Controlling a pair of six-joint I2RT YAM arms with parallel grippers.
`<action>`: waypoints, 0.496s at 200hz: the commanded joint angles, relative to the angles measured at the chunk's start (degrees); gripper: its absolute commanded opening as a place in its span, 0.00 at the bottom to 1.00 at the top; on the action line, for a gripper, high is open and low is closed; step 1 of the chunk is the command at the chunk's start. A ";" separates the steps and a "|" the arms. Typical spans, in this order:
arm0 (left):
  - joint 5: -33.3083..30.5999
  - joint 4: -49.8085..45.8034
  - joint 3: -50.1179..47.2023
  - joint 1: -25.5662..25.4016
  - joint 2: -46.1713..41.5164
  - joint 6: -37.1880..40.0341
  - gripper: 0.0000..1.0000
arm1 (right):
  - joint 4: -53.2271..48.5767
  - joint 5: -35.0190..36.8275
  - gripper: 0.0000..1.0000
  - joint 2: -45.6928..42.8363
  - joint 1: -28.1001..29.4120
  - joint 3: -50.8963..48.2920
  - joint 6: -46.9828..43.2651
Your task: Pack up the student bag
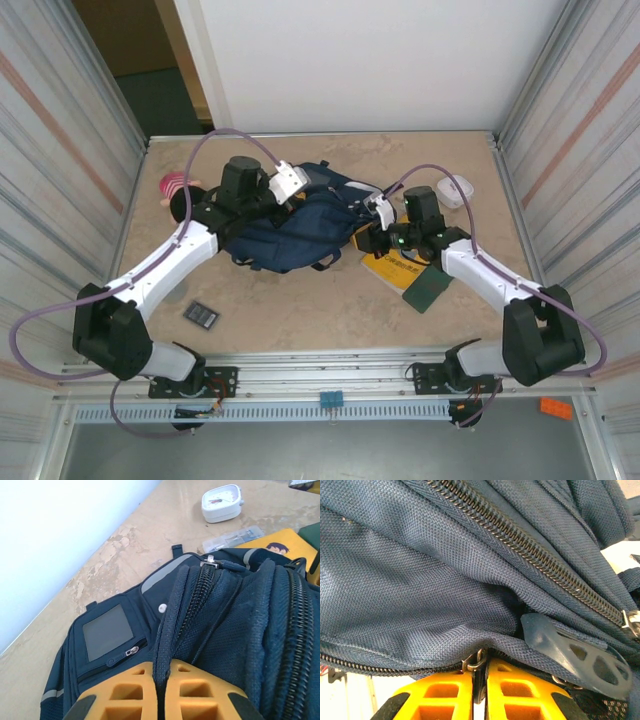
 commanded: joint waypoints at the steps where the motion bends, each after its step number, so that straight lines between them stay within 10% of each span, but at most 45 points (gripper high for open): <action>1: -4.16 5.62 -2.29 -0.79 -1.10 -3.26 0.00 | 3.25 -7.96 0.14 1.11 0.09 3.51 7.35; 53: 4.58 7.23 -3.41 -0.36 -3.06 -1.08 0.00 | 6.25 -13.39 0.33 3.92 -3.66 2.61 15.66; 99: 8.21 9.17 -3.99 0.20 -3.73 -1.72 0.00 | 11.75 -12.10 0.26 5.38 -6.07 0.43 18.73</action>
